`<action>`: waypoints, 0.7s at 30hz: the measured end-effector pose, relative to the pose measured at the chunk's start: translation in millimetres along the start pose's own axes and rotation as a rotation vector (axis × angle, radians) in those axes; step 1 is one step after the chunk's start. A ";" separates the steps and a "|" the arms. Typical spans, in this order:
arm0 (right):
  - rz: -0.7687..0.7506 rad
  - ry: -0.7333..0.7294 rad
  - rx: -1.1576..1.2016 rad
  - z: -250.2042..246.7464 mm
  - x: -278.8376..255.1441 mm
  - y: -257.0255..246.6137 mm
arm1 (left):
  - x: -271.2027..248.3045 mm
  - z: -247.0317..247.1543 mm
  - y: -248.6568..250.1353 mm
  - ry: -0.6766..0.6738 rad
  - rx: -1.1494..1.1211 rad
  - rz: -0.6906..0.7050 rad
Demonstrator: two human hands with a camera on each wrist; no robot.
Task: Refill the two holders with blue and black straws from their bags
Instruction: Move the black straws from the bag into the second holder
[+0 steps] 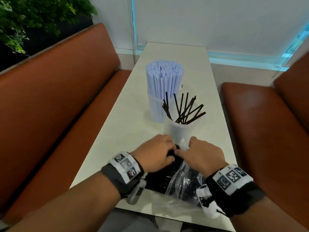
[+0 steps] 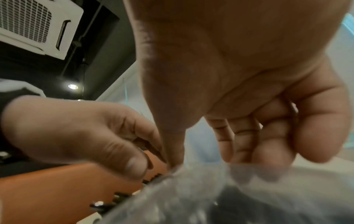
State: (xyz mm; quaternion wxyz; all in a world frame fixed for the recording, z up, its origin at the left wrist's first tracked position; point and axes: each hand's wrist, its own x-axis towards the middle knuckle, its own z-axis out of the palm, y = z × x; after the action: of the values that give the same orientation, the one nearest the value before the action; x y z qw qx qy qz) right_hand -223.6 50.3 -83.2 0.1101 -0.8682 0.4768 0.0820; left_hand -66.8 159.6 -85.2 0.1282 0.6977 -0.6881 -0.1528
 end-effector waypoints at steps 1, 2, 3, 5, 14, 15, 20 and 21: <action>0.002 -0.022 -0.008 3.0 1.6 0.1 | -0.1 10.8 3.2 -0.053 0.073 0.039; 0.000 -0.035 0.004 5.7 3.4 0.9 | 0.8 19.5 5.5 -0.067 0.133 0.060; 0.001 -0.046 0.028 7.5 4.6 2.1 | 2.5 25.7 7.7 -0.067 0.191 0.070; 0.005 -0.060 0.084 10.1 6.6 5.0 | 6.9 32.6 10.1 -0.079 0.275 0.067; -0.032 -0.020 0.104 4.6 13.0 7.1 | 19.7 32.0 20.7 -0.080 0.442 0.084; -0.040 -0.009 0.131 4.2 12.3 8.2 | 18.9 30.7 19.6 -0.070 0.438 0.079; -0.137 0.005 0.243 6.1 11.9 12.3 | 12.1 14.5 8.4 -0.056 0.520 0.048; -0.143 0.002 0.250 6.4 12.7 12.8 | 10.4 9.4 5.1 -0.056 0.531 0.044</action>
State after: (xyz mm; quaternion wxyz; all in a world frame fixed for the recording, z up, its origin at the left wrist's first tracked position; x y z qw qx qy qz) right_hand -227.9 35.1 -94.0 0.2224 -0.8795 0.4205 0.0128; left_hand -75.1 149.4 -92.2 -0.0753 0.6871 -0.7224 0.0165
